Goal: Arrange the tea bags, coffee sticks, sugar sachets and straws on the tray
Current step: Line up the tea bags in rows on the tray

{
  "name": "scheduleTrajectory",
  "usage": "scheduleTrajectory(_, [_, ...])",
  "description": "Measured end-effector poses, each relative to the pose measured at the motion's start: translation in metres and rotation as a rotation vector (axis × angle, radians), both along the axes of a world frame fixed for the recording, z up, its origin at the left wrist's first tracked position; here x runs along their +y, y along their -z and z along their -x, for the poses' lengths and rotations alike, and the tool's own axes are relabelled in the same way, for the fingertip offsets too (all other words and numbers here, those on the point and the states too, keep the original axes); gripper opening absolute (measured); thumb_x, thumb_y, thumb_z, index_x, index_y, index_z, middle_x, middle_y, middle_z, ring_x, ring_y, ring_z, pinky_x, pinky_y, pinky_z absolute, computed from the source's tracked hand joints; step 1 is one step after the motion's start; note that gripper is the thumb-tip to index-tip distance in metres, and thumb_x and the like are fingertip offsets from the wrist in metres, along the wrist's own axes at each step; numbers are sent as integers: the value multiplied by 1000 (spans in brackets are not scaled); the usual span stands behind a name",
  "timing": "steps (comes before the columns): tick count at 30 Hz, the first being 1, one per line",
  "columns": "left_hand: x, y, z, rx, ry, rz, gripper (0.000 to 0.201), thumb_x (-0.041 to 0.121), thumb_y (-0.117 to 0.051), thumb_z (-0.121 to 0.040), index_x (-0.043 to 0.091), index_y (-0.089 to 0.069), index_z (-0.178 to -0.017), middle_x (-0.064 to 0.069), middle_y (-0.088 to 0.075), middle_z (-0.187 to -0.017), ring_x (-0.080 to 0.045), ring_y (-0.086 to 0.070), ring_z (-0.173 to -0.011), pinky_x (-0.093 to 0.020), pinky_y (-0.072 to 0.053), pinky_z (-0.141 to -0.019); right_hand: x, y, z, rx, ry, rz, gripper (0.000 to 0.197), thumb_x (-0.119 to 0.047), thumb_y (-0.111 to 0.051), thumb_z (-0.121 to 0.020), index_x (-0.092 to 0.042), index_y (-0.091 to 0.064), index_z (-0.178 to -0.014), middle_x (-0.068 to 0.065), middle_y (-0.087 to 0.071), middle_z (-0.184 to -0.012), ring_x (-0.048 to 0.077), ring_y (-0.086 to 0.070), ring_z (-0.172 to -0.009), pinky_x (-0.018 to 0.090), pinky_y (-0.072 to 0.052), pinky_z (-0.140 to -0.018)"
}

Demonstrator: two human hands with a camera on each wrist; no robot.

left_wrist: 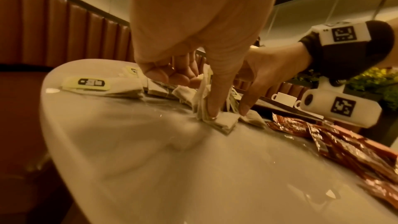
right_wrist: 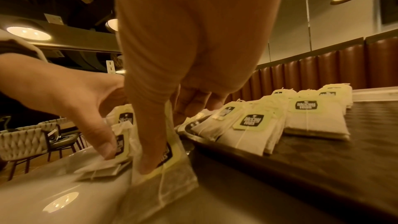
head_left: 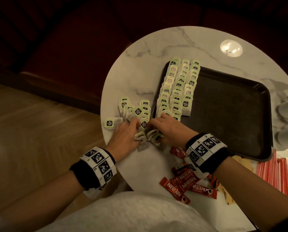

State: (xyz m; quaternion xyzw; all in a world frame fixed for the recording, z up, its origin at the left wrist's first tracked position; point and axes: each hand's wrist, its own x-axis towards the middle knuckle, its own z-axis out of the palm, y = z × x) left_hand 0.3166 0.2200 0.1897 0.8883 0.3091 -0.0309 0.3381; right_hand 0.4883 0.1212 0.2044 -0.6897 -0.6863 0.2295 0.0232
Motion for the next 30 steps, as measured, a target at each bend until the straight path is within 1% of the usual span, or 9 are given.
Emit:
scheduleTrajectory(6, [10,-4,-3,-123,56,129,10,13,-72,-82,17,-67,-89,2,-58,-91,-15,-55,-85,-26,-39,-72,-9,-1,-2,123,31,-35,32,-9,-73,-82,-12,-70,-113,7,-65,-106,12,-38,-89,25,-29,-76])
scheduleTrajectory(12, [26,-24,-5,-203,46,269,16,10,-71,-84,16,-71,-99,1,-69,-92,-13,-62,-85,-24,-49,-77,-21,-4,-3,229,99,-14,29,-8,-71,-83,-12,-69,-112,2,-63,-105,14,-49,-96,19,-31,-77])
scheduleTrajectory(14, [32,-27,-7,-167,55,252,18,12,-71,-84,15,-72,-102,3,-67,-93,-11,-61,-85,-13,-45,-74,-25,-7,-4,286,118,-16,26,-10,-73,-83,-11,-70,-109,2,-64,-103,16,-56,-94,26,-42,-78])
scheduleTrajectory(16, [38,-29,-10,-97,89,245,14,13,-71,-85,7,-73,-97,-5,-67,-92,-18,-61,-84,-22,-47,-76,-28,-10,-4,329,147,-21,25,-15,-74,-84,-12,-70,-108,0,-65,-101,14,-59,-91,27,-47,-79])
scheduleTrajectory(19, [40,-28,-17,55,178,204,20,15,-67,-86,-3,-68,-94,-19,-59,-99,-28,-56,-87,-33,-43,-76,-30,-13,-3,415,219,-56,24,-17,-75,-84,-12,-72,-108,-7,-63,-100,3,-55,-86,12,-44,-78])
scheduleTrajectory(21, [36,-25,-20,129,193,158,27,24,-65,-89,5,-65,-107,-10,-49,-110,-22,-51,-98,-28,-40,-85,-31,-14,-1,467,269,-89,22,-16,-77,-83,-11,-72,-104,-7,-62,-98,1,-54,-83,9,-42,-77])
scheduleTrajectory(24, [30,-18,-22,167,198,100,41,30,-63,-91,10,-55,-127,-5,-40,-121,-20,-45,-111,-33,-38,-99,-32,-14,3,554,376,-109,16,-17,-76,-83,-14,-72,-98,-5,-62,-96,3,-58,-86,15,-47,-78])
scheduleTrajectory(27, [24,-18,-23,163,205,102,38,27,-64,-91,13,-53,-125,1,-35,-115,-16,-43,-104,-33,-39,-97,-32,-13,4,623,449,-135,19,-14,-76,-82,-11,-73,-100,0,-63,-101,14,-62,-91,33,-53,-85])
scheduleTrajectory(30, [23,-16,-23,164,220,75,32,26,-67,-89,16,-54,-116,4,-37,-107,-16,-45,-101,-33,-40,-89,-29,-14,5,676,516,-154,21,-10,-76,-82,-9,-73,-103,1,-61,-105,15,-63,-93,37,-53,-88])
